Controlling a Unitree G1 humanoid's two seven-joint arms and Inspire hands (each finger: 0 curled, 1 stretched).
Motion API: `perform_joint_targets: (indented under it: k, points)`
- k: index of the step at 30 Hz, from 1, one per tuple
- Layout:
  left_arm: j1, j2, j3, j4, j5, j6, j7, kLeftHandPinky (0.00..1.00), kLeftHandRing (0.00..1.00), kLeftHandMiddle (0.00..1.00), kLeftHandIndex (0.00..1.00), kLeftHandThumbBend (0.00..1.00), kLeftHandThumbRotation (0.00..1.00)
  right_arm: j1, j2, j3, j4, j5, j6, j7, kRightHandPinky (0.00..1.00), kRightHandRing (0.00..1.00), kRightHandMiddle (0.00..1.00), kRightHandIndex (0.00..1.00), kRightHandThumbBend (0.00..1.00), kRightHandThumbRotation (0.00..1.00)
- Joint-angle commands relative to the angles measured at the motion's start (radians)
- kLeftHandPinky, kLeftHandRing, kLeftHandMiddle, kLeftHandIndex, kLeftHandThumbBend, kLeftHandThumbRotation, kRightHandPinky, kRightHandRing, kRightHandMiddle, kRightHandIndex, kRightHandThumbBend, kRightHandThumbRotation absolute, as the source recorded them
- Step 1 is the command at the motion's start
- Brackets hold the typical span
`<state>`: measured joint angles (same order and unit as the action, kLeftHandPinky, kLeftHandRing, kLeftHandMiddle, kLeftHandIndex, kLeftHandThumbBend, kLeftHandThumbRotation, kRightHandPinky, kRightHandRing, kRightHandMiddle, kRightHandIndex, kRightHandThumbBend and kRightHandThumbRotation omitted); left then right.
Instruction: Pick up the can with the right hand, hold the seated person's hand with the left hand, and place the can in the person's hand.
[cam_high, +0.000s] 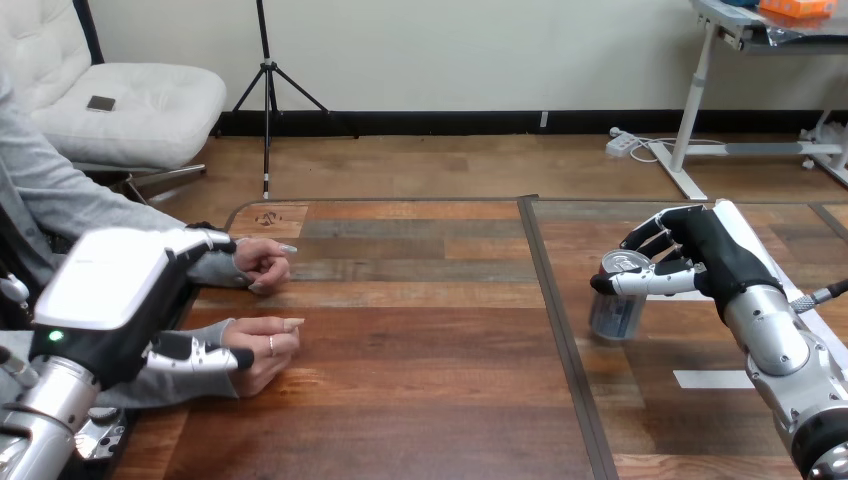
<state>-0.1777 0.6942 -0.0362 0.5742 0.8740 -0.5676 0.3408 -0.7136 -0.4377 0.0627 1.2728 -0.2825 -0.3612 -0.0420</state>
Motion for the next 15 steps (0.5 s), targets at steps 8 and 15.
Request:
perform_joint_targets:
  k: [8, 15]
  points:
    - [-0.131, 0.076, -0.084, 0.093, -0.064, -0.030, -0.161, 0.72, 0.79, 0.83, 0.81, 1.00, 0.40, -0.045, -0.031, -0.013, -0.059, 0.015, -0.035, -0.004, 0.35, 0.38, 0.43, 0.46, 0.76, 0.00]
    - [-0.149, 0.097, -0.108, 0.097, -0.100, -0.031, -0.269, 0.75, 0.81, 0.84, 0.83, 1.00, 0.36, -0.043, -0.034, -0.014, -0.059, 0.016, -0.035, -0.006, 0.35, 0.38, 0.43, 0.46, 0.76, 0.00]
